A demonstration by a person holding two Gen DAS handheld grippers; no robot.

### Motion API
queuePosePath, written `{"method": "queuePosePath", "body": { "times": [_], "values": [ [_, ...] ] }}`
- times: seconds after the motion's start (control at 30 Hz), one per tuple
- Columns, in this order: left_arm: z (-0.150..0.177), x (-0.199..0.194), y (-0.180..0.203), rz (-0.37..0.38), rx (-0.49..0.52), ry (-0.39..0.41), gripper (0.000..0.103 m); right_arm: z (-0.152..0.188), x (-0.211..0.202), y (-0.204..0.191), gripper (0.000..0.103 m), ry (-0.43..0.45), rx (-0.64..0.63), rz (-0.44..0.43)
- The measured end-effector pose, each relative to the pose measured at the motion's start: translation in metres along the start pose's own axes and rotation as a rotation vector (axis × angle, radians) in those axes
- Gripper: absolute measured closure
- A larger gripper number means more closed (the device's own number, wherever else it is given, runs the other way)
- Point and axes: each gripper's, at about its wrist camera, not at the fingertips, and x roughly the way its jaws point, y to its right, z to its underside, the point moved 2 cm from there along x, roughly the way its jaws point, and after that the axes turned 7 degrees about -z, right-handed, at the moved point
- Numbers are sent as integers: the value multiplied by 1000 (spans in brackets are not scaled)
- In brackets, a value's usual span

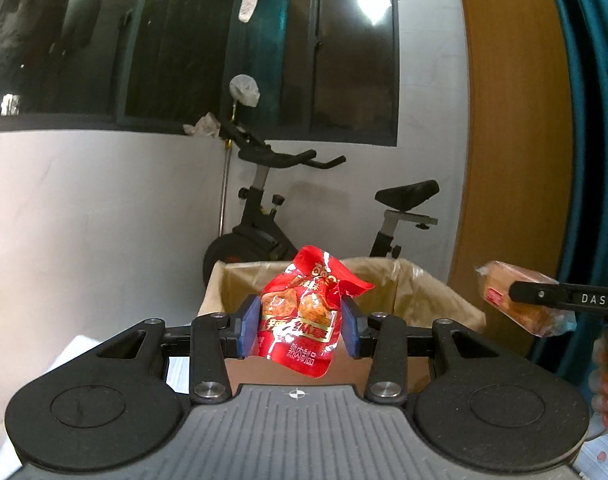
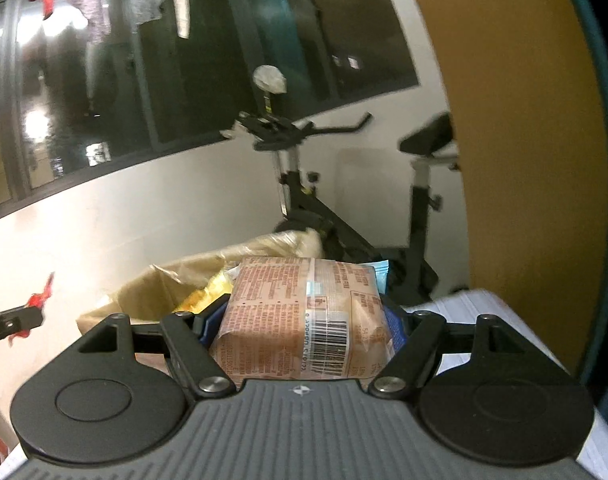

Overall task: Organize snacks
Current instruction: 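Carry both packets over the box and open both tools to drop them in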

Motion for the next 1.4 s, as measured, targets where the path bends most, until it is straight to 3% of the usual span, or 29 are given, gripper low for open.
{"method": "queuePosePath", "body": {
  "times": [0.33, 0.53, 0.67, 0.8, 0.93, 1.03, 1.4],
  "values": [
    [-28, 65, 0, -29, 16, -70, 58, -28, 86, -41, 28, -27, -167, -127],
    [-23, 103, -10, -72, 33, -154, 58, -19, 143, -52, 28, -91, -206, -150],
    [-17, 118, -15, -61, 33, -199, 57, -6, 168, -51, 28, -159, -198, -146],
    [-8, 125, -11, -56, 80, -230, 52, 6, 173, -43, 27, -199, -177, -107],
    [-3, 124, -11, -47, 95, -242, 37, 8, 170, -40, 22, -215, -178, -99],
    [-3, 115, -16, -47, 83, -241, 37, 4, 165, -43, 18, -201, -189, -101],
    [-21, 62, -48, -42, 10, -217, 37, -5, 113, -56, 18, -176, -165, -128]
  ]
}}
